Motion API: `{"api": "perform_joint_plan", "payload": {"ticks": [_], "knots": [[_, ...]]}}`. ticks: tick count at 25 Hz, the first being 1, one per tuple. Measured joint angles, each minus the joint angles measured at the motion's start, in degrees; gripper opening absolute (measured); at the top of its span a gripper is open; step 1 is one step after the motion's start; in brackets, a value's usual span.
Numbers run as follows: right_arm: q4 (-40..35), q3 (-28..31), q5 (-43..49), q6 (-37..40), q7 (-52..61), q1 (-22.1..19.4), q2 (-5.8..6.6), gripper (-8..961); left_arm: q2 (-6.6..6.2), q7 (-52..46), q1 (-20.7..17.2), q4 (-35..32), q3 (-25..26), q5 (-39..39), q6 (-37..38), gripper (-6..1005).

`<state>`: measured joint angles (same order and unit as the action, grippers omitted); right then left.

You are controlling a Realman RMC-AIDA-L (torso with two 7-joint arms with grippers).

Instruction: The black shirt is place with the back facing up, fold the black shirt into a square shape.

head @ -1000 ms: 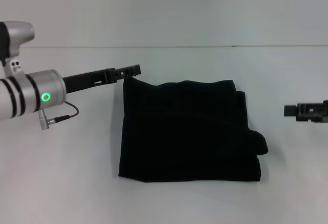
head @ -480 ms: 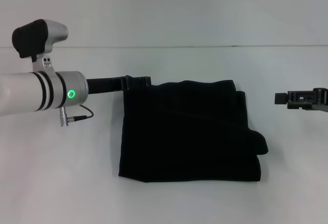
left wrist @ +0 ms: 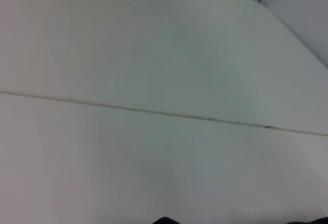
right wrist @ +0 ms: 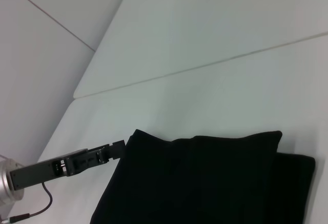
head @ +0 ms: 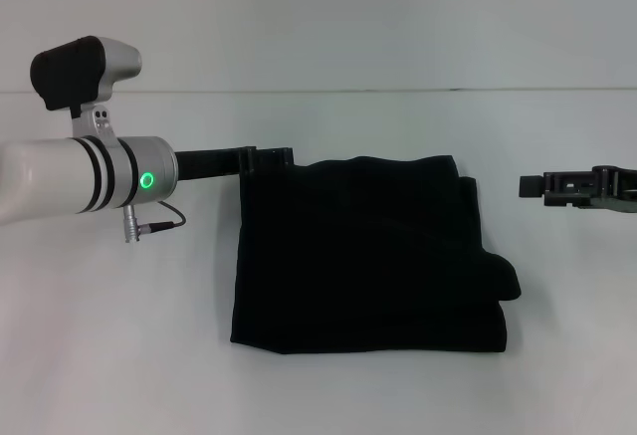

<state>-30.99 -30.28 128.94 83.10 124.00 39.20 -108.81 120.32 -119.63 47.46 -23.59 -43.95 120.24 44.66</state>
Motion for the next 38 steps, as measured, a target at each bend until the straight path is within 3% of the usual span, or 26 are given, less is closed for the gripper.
{"api": "perform_joint_plan", "payload": {"ticks": [16,26,34,38], "knots": [[0.4,0.0,0.2,-0.2,-1.4,0.0,-0.18,731,0.63,0.3,0.9,1.1,-1.1,0.0,-0.3,858],[0.6,0.0,0.3,0.0,-2.3,-0.5,-0.17,733,1.28,0.6,0.6,0.5,-1.1,0.0,-1.7,536],[0.7,-0.1,0.4,-0.1,-4.2,-1.0,-0.17,689,1.21,0.5,0.9,0.3,-1.1,-0.4,-1.4,236],[0.8,-0.1,0.4,-0.1,-6.8,-1.1,-0.67,614,1.02,0.2,1.3,0.1,-1.0,-0.4,-1.4,124]]}}
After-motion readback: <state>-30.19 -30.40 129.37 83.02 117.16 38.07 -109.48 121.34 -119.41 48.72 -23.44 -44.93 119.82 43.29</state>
